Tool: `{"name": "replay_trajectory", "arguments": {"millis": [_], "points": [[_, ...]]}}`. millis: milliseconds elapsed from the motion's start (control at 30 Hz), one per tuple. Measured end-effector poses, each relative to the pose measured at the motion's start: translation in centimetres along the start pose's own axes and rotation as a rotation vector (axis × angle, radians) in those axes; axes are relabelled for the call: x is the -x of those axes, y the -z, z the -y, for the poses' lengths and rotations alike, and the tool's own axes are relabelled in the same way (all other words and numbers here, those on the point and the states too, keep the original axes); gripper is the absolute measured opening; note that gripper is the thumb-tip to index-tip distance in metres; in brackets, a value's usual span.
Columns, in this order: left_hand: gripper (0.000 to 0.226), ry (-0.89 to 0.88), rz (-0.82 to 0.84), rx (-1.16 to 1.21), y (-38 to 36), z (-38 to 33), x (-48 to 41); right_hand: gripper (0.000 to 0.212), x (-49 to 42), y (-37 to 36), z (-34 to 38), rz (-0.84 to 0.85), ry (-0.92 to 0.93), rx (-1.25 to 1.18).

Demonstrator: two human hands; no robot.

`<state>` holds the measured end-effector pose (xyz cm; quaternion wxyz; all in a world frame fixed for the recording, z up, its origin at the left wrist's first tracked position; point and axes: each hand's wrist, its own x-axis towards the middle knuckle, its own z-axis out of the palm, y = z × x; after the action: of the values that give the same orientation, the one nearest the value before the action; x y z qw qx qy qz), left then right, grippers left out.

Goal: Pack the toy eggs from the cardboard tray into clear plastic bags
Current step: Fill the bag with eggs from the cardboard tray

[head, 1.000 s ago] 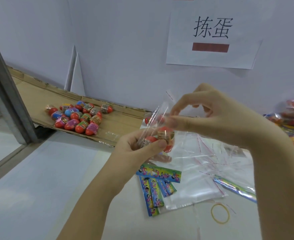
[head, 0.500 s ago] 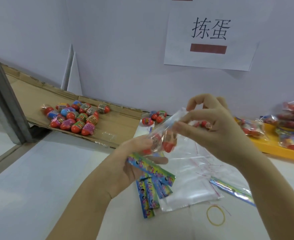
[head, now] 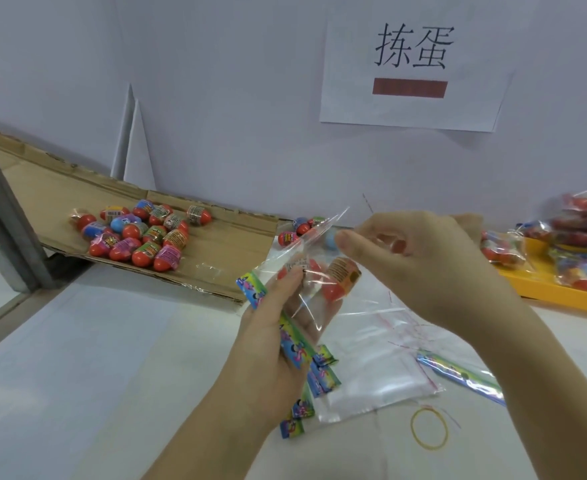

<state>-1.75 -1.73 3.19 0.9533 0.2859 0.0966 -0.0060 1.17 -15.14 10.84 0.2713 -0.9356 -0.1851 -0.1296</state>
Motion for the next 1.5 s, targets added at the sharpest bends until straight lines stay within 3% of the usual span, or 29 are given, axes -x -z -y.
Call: {"name": "replay_trajectory", "arguments": {"millis": [167,500,633,800,967,1067,1233,1400,1500], "points": [[0.014,0.043,-0.006,-0.005,-0.1,-0.1,0.1,0.073,-0.3,0.2,-0.5,0.144,-0.062,-0.059],[0.015,-0.028,-0.025,-0.127,-0.1,0.3,0.3,0.072,-0.6,0.9,-1.0,0.318,-0.162,-0.142],[0.013,-0.051,-0.016,-0.148,0.0,0.1,0.2,0.107,-0.6,1.2,-1.4,0.394,-0.162,-0.141],[0.014,-0.071,0.003,-0.178,-0.1,0.2,0.3,0.082,-0.4,1.1,-0.9,0.441,-0.128,-0.22],[0.031,-0.063,0.041,-0.166,0.0,0.3,0.3,0.08,-0.3,0.6,-0.7,0.472,-0.092,-0.258],[0.024,-0.053,0.062,-0.164,0.1,0.3,0.3,0.059,-0.5,0.4,-0.8,0.408,-0.088,-0.322],[0.019,0.0,0.051,-0.141,0.2,0.0,0.4,0.065,-0.7,0.1,-1.2,0.402,-0.063,-0.282],[0.041,-0.01,-0.009,-0.173,0.2,0.1,0.2,0.062,-0.6,-0.3,-0.9,0.381,-0.059,-0.309],[0.041,0.019,-0.013,-0.143,0.2,0.1,0.3,0.057,-0.4,-0.3,-0.7,0.406,-0.048,-0.331]]}}
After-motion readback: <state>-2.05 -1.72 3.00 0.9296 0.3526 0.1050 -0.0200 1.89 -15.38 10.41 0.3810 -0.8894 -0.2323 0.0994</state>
